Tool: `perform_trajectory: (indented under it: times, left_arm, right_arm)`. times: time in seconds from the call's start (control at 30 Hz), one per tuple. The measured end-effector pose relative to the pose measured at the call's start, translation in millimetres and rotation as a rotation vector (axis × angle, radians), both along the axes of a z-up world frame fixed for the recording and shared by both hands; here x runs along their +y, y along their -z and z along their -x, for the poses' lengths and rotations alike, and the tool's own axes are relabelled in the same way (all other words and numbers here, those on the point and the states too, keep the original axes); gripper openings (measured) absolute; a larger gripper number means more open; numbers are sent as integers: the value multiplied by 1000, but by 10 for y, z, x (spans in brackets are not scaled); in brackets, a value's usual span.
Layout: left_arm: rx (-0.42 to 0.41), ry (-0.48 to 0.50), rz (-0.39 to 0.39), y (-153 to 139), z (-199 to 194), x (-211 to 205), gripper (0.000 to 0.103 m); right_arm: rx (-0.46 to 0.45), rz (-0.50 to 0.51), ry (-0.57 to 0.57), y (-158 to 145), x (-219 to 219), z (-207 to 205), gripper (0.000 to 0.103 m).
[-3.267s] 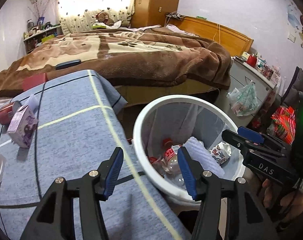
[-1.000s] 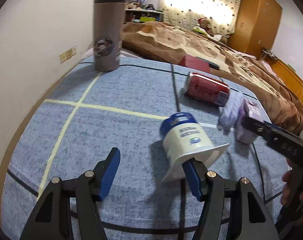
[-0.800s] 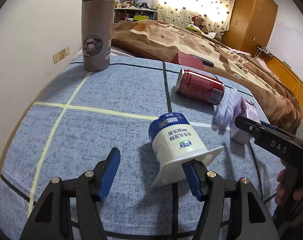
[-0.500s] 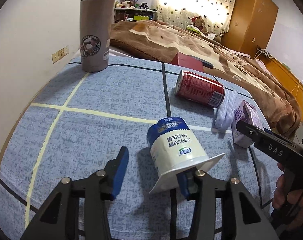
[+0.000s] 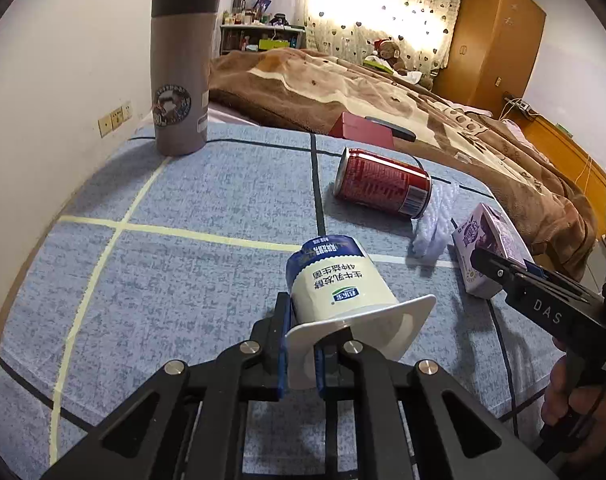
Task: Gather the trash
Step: 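Carry the juice box and yogurt cup over the wastebasket with both tools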
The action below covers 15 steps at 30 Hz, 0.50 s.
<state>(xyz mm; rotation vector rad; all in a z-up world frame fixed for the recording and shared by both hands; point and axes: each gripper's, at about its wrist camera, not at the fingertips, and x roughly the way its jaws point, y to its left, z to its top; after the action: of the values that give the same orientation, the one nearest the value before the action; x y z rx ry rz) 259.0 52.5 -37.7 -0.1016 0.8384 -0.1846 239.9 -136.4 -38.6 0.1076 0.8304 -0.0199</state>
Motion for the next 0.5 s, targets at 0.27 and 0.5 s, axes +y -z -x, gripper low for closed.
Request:
perform_trajectory:
  times: [0.27,0.5]
  left_arm:
    - [-28,8,-1,-123,172,-47,11]
    - [-63,40,-11,-279,326,-215,11]
  right_arm:
    - [-40,-23,2,-99,-78,149,44]
    - [-73,-40,1,-221,-175,330,44]
